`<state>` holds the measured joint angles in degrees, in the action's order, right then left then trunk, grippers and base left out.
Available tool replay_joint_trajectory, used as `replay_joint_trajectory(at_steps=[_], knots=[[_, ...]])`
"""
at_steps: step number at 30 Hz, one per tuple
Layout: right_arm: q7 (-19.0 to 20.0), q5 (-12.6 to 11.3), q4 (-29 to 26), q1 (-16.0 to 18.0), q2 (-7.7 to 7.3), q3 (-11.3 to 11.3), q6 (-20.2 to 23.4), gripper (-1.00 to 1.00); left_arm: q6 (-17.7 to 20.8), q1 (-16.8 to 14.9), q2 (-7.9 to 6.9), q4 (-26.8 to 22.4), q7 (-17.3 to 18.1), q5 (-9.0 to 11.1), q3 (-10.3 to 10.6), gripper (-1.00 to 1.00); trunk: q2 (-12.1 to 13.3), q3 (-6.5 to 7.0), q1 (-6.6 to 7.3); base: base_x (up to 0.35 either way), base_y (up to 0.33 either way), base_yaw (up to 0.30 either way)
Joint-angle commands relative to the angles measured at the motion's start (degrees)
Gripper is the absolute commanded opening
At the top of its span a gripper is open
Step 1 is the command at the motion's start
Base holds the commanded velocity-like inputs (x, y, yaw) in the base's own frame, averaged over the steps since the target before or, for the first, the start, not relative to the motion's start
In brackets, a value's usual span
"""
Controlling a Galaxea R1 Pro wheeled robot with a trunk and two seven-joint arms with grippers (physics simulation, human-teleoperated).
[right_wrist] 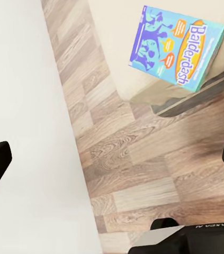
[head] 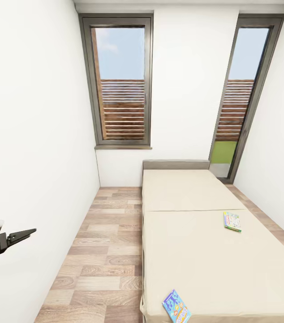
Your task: Put all the toys in the child's room - the three board games (two on the bed and one on the table), the two jigsaw puzzles on the table, and the tennis ball on the table - inside the toy box on the table in the child's room.
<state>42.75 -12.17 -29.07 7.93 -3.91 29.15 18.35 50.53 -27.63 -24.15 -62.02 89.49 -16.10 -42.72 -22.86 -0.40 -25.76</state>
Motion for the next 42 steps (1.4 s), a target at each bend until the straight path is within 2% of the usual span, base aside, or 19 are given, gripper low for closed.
replay_joint_trajectory(at_steps=[1,6,15,20,23,29,42], knots=[[0.29,-0.55,0.64,0.72,-0.08,0.19,0.41,1.00,0.70,-0.06,0.07,-0.03,0.51,-0.60,0.29,1.00,-0.06,-0.04,-0.02,0.000,0.000,0.000],[0.48,-0.98,1.37,2.68,-0.36,0.21,0.41,1.00,1.29,-0.06,0.31,-0.03,0.51,-0.61,0.87,1.00,-0.06,-0.04,-0.02,0.000,0.000,0.000],[0.54,-1.72,1.69,5.49,-0.55,0.63,0.40,1.00,1.68,-0.06,0.70,-0.03,0.51,-0.64,1.18,1.00,-3.67,-1.66,-2.00,0.000,0.000,0.000],[0.62,-3.48,1.72,5.87,-0.21,1.00,0.37,1.00,1.74,-0.06,0.75,-0.03,0.51,-0.63,1.38,1.00,-5.67,-2.56,-3.10,0.000,0.000,0.000],[0.43,-5.38,1.73,6.02,-0.38,1.12,0.72,1.00,1.84,-0.06,0.76,-0.03,0.51,-0.62,1.84,1.00,-6.88,-3.09,-3.76,0.000,0.000,0.000],[0.68,-7.86,1.89,6.11,-0.66,1.20,3.15,1.00,2.30,-0.06,0.77,-0.03,0.51,-0.65,2.68,1.00,-9.28,-4.17,-5.08,0.000,0.000,0.000],[1.00,-8.96,1.99,5.91,-0.96,1.04,5.31,1.00,2.55,-0.06,1.39,-0.03,0.51,-0.68,3.15,1.00,-14.50,-6.51,-7.93,0.000,0.000,0.000]])
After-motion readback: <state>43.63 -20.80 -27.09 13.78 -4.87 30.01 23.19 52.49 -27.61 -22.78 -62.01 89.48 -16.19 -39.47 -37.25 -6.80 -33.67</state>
